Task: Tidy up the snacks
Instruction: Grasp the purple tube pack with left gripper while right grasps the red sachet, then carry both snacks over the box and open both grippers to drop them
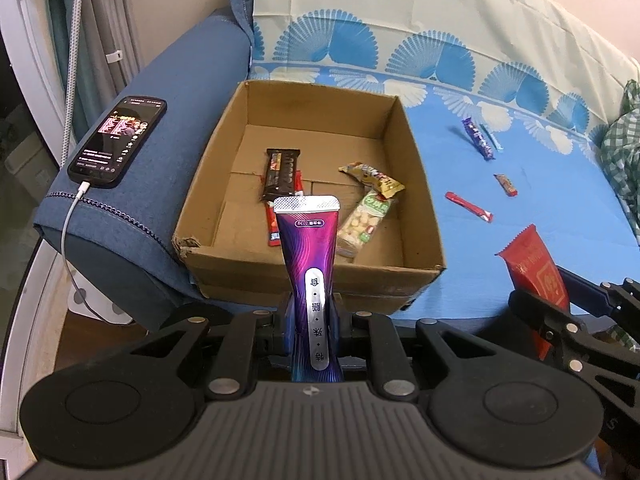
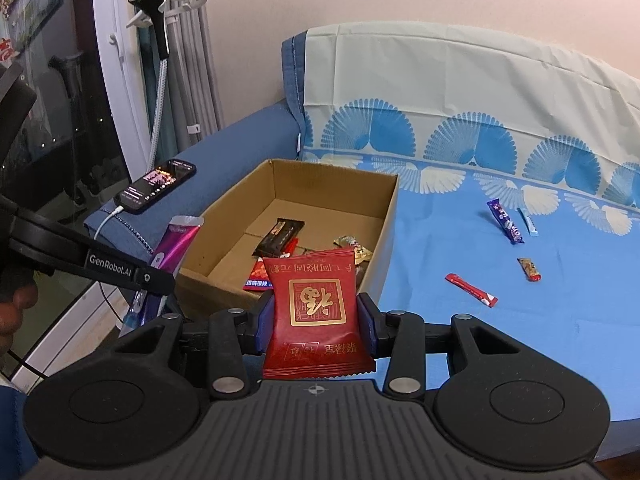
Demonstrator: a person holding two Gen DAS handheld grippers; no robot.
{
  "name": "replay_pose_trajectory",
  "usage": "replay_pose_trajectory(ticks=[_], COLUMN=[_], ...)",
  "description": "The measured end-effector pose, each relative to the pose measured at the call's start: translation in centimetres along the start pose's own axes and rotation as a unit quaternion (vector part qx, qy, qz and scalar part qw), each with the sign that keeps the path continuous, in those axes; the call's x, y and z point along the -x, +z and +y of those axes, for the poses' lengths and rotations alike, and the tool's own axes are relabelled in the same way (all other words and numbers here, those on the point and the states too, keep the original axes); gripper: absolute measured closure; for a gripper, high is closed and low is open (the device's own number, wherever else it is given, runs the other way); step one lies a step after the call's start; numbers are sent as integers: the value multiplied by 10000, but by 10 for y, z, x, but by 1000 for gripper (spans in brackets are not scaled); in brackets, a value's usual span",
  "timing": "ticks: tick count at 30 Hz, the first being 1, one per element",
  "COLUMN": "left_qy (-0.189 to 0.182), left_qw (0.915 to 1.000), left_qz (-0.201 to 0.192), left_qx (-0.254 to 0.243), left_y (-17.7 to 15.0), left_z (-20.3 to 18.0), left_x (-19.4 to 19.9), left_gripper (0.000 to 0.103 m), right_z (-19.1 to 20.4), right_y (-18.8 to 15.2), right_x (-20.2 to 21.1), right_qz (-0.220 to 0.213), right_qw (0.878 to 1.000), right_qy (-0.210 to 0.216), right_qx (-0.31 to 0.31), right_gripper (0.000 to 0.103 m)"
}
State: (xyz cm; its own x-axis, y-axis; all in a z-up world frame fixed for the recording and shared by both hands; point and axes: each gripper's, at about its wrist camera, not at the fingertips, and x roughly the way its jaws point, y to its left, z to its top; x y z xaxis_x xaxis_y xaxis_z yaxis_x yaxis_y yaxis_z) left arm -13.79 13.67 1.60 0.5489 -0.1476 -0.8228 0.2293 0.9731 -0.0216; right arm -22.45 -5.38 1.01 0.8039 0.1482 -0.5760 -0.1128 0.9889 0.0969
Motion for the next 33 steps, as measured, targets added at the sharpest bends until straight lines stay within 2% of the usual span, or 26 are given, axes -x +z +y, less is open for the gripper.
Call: replay_pose_trajectory(ticks=[7,14,23,33], left_qy=[161,205,396,453], left_qw=[9998,9997,9991,9980], left_qz=[22,-26,145,432], left_qx=[117,163,109,57], left_y=[27,74,117,142], left_z=[18,29,37,42], left_x=[-18,-43,-97,-155], left_gripper=[85,85,85,84], right_z=[-4,0,-5,-15], right_y=[13,42,71,82], right_x=[-23,-62,-126,-187], right_qz=[98,67,171,392], right_qw=[9999,9998,9996,9990], right_qy=[31,185,213,225], right_qx=[-55,29,53,-26], right_gripper=[59,59,59,58])
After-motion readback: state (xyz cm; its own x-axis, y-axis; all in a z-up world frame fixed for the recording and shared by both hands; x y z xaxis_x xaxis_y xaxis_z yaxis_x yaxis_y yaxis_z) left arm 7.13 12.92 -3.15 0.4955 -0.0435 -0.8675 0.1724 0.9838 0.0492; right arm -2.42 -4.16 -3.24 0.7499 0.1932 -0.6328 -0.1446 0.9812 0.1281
